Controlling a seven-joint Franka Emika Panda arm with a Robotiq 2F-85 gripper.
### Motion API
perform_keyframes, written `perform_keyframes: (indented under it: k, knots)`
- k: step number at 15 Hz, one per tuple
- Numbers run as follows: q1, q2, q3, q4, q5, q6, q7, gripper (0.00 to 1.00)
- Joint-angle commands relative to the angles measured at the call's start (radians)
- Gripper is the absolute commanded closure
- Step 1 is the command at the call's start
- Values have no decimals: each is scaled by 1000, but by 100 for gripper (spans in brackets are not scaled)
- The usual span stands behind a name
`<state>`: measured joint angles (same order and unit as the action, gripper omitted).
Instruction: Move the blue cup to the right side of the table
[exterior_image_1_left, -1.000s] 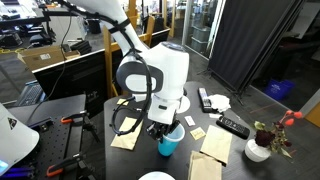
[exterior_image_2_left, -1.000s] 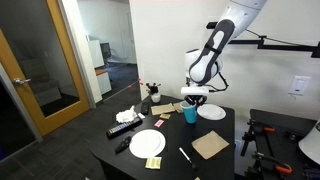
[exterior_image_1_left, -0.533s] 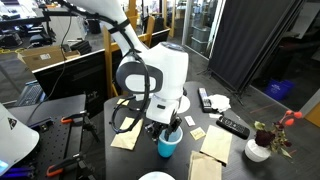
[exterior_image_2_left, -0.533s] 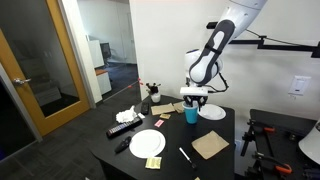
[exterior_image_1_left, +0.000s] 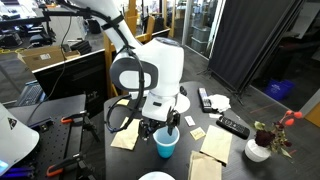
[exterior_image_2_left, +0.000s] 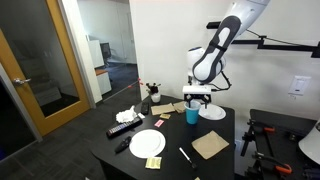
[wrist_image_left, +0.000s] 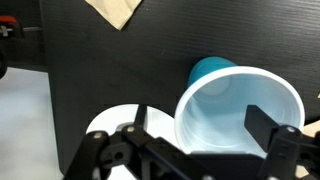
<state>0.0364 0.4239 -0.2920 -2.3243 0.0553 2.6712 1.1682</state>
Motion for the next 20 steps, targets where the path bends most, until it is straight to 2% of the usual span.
perform_keyframes:
  k: [1, 6, 9, 13, 20]
  knots:
    - [14, -125, -20, -99, -62, 1, -9, 0]
    - [2, -263, -22, -165, -175, -18, -8, 0]
    - [-26, -328, 17, -165, -196, -34, -59, 0]
    - [-62, -404, 90, -142, -123, -110, -294, 0]
    - [-77, -473, 164, -91, -114, -263, -599, 0]
